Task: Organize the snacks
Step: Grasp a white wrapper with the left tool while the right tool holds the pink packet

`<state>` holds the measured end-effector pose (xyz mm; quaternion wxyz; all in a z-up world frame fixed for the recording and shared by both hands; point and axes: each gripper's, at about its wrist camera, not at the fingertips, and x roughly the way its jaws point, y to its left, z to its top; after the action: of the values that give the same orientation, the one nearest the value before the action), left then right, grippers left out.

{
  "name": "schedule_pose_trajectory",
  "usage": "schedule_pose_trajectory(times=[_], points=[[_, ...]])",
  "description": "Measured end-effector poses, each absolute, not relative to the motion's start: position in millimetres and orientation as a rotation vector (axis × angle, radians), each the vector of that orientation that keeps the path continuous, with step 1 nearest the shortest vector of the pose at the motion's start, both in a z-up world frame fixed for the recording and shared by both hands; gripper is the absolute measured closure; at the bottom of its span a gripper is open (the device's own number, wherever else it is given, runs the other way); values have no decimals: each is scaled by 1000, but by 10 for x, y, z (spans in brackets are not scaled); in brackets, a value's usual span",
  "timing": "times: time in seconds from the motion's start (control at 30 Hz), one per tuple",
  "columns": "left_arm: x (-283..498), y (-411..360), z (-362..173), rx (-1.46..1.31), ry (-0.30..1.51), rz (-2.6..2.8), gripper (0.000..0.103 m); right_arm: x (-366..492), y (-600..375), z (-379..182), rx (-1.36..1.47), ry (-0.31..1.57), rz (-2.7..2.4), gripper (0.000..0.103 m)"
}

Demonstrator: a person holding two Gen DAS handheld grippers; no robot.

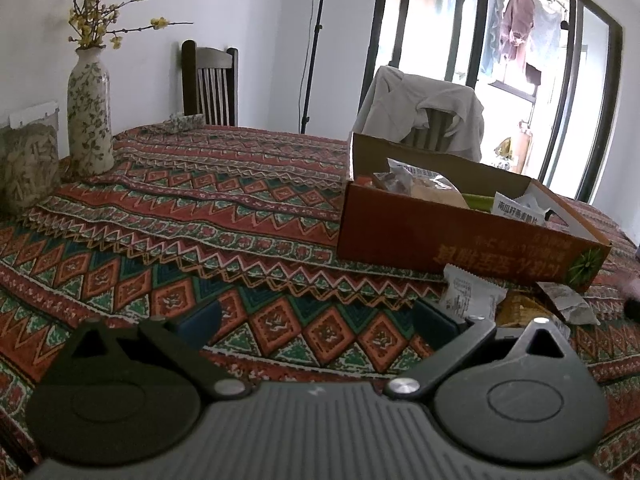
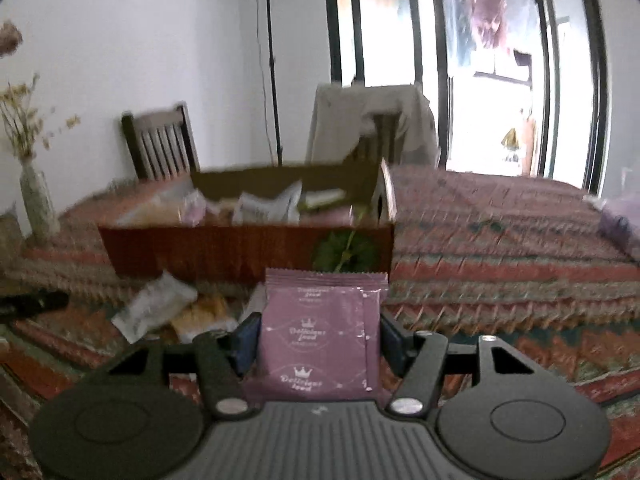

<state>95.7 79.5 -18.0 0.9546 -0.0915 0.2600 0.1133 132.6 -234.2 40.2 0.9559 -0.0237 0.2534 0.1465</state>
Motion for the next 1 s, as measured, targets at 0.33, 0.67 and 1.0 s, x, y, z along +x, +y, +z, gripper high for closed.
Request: schedule_pose_trajectory(times=[0.33, 0.67, 1.0], points=[[985, 756, -195, -157, 541, 246, 0, 1670, -2347, 424, 13, 422, 289, 42], [1091, 642, -209, -85, 608, 245, 0, 1702, -2401, 220, 54, 423, 295, 42], [1326, 91, 31, 42, 596, 140, 0, 1670, -2496, 229, 103, 407, 285, 42]])
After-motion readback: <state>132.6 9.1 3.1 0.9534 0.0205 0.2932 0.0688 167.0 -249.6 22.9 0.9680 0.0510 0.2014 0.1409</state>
